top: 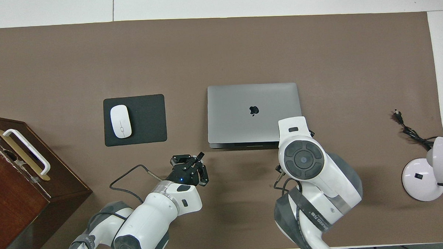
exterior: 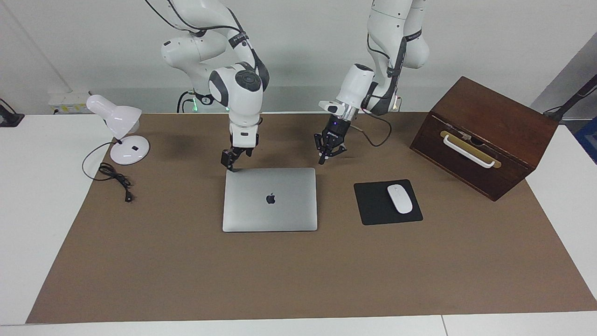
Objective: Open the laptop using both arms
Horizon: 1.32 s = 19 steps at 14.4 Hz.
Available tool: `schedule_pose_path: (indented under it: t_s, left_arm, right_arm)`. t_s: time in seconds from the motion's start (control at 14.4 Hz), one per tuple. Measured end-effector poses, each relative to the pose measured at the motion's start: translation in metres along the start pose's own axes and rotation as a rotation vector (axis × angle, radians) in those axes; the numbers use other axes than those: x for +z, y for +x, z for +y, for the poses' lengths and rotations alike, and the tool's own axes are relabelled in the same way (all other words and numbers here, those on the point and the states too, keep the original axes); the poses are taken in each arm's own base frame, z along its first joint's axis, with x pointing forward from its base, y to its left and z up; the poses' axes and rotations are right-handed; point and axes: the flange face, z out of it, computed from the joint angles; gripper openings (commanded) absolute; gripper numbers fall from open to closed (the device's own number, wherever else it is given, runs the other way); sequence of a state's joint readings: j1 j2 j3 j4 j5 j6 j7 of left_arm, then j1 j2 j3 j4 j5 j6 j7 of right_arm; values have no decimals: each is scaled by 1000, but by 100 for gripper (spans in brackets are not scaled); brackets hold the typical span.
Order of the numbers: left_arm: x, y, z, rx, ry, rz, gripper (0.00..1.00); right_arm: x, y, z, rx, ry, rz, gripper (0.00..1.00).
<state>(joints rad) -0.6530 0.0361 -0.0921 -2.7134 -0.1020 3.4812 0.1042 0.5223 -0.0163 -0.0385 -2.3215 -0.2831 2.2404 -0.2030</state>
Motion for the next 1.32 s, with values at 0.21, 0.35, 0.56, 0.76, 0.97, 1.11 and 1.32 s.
schedule_pose_path:
  t_s: [0.21, 0.35, 0.56, 0.76, 0.97, 1.11, 1.32]
  left_arm:
    - [12, 10, 0, 1, -2, 7, 0]
    - [24, 15, 1, 2, -5, 4, 0]
    - [38, 20, 2, 6, -10, -1, 0]
    - [48, 23, 4, 7, -13, -3, 0]
    - [54, 25, 5, 8, -15, -1, 0]
    - [56, 27, 5, 8, -16, -1, 0]
    - [59, 26, 6, 27, -22, -5, 0]
  right_arm:
    - [-1, 4, -13, 7, -2, 7, 100]
    - [-1, 5, -12, 10, -3, 16, 100]
    - [-2, 6, -10, 12, -7, 36, 100]
    - [-2, 6, -9, -16, -48, 35, 100]
    - [-3, 10, -9, -31, -70, 60, 100]
    - [-1, 12, -10, -45, -86, 71, 100]
    - [0, 15, -10, -50, -89, 88, 100]
